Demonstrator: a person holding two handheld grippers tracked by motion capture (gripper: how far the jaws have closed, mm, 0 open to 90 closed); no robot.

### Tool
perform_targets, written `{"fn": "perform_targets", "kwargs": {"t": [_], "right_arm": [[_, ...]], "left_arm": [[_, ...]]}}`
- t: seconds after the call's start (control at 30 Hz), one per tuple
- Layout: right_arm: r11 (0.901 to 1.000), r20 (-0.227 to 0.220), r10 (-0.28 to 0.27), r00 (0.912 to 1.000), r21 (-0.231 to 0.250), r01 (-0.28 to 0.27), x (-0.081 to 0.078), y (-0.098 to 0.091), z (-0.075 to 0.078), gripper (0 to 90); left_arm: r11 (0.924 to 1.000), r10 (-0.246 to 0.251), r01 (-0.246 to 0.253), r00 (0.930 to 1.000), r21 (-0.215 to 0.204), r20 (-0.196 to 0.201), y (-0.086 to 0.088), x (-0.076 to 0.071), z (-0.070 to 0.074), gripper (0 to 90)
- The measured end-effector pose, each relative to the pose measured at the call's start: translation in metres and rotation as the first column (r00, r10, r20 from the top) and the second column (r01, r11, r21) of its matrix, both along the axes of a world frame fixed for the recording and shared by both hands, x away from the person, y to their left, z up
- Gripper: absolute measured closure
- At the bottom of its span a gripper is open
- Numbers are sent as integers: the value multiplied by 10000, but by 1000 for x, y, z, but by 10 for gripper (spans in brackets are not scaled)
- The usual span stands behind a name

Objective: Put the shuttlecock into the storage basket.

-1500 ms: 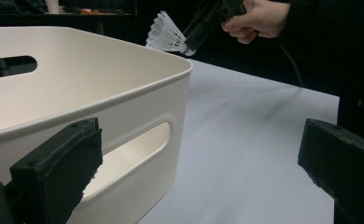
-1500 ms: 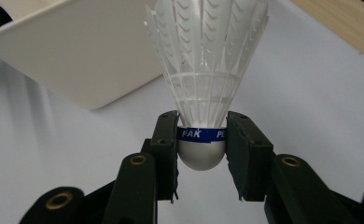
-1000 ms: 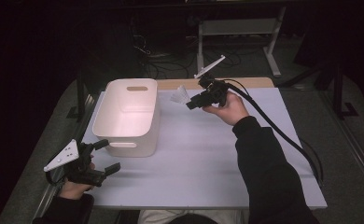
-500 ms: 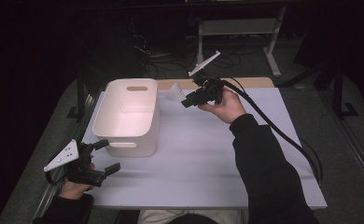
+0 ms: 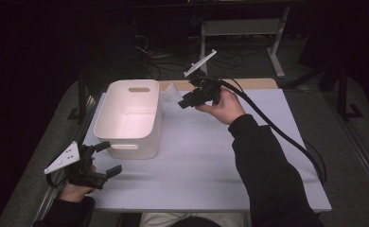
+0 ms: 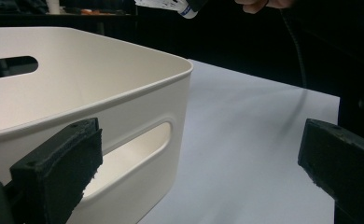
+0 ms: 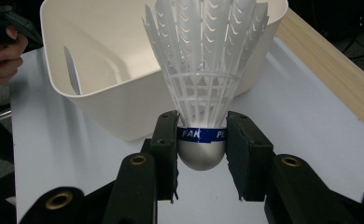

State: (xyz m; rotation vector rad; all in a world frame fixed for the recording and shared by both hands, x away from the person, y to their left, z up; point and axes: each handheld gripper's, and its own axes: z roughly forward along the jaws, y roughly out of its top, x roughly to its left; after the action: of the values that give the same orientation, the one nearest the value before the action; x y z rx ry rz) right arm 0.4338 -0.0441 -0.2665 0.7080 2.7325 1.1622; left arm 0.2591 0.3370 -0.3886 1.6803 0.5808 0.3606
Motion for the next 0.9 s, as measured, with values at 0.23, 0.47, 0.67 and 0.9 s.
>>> {"fn": "perform_targets", "kwargs": {"t": [0.23,0.47,0.67,0.9], "right_arm": [[10000,30,73,10000,2,-73,-2,4,3,642],[9994,75,354,9993,30,-354,-6,17,8,642],[9978,128,657,9978,-39,-657,-9,31,10,642],[9962,95,872,9961,-10,-872,-11,44,10,642]], "left_arm": [[10000,1,-1,10000,23,9,0,0,0,0],[10000,-4,4,10000,10,5,0,0,0,0],[10000,-11,11,10000,-28,-4,0,0,0,0],[10000,-24,24,10000,-21,1,0,0,0,0]]}}
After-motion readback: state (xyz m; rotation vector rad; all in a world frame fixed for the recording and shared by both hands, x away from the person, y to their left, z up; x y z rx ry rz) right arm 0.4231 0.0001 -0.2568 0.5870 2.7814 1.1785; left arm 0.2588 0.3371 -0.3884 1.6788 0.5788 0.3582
